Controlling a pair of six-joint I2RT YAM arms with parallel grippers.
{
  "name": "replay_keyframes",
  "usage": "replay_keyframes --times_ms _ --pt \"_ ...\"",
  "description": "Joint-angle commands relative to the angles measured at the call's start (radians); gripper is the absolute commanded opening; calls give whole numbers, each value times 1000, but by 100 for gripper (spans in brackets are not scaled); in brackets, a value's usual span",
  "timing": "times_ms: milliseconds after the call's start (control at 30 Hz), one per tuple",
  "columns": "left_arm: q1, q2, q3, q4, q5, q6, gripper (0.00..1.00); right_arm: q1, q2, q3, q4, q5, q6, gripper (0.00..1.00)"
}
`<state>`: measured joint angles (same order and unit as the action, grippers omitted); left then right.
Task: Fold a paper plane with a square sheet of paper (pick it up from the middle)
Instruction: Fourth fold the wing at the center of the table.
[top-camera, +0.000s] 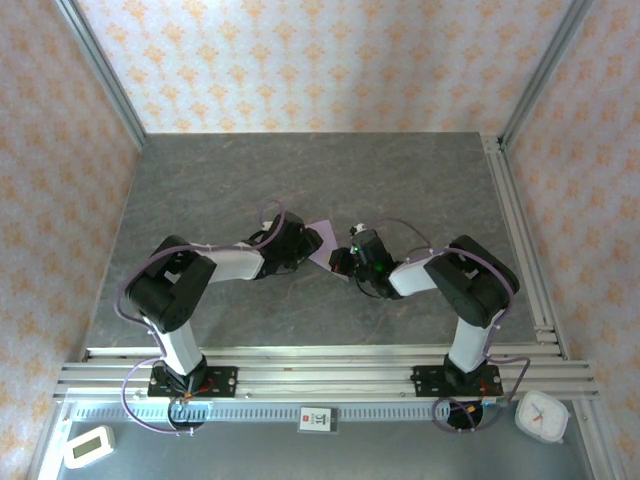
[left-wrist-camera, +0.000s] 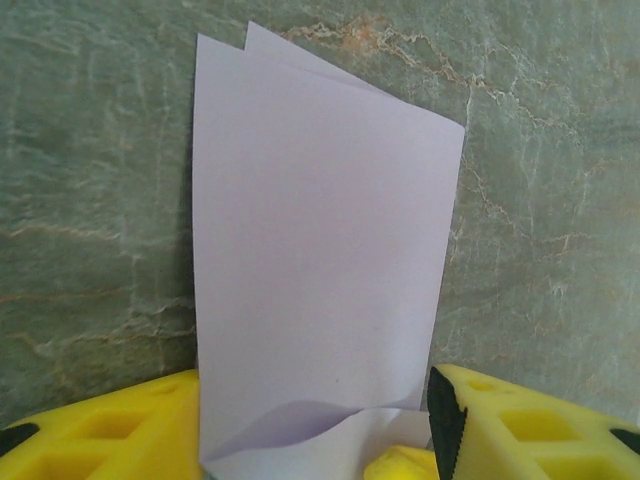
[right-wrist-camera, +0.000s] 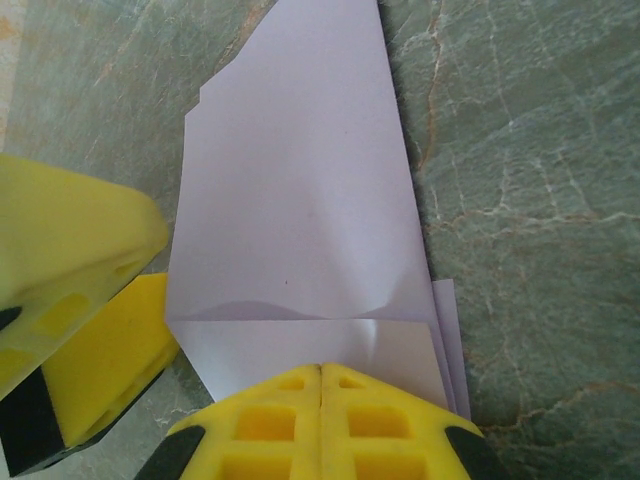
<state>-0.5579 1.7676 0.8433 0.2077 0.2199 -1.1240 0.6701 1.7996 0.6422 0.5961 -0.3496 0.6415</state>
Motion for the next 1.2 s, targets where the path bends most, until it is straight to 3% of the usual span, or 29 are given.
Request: replay_keyframes --times_ms 0,267,467,600,767,900,1067,1167 --pt "-14 17 32 -17 -9 23 58 3 40 -49 -158 -24 14 0" --pt "-17 -9 7 -1 -10 26 45 2 44 -52 -156 -24 12 0" --pt "-17 -8 -28 29 -5 26 27 2 50 -48 -159 -23 9 0" --pt "-17 -9 -37 43 2 36 21 2 50 -45 -162 -22 7 0" --pt "-17 -10 -32 40 16 66 1 2 34 -23 -190 -21 -18 0" --pt "-16 -18 -35 38 39 77 0 2 -53 0 -233 -14 -98 0" --pt "-17 -40 -43 17 66 54 0 4 -183 3 -295 11 -194 31" --pt "-17 -56 -47 7 83 30 0 27 -211 11 -349 48 -238 39"
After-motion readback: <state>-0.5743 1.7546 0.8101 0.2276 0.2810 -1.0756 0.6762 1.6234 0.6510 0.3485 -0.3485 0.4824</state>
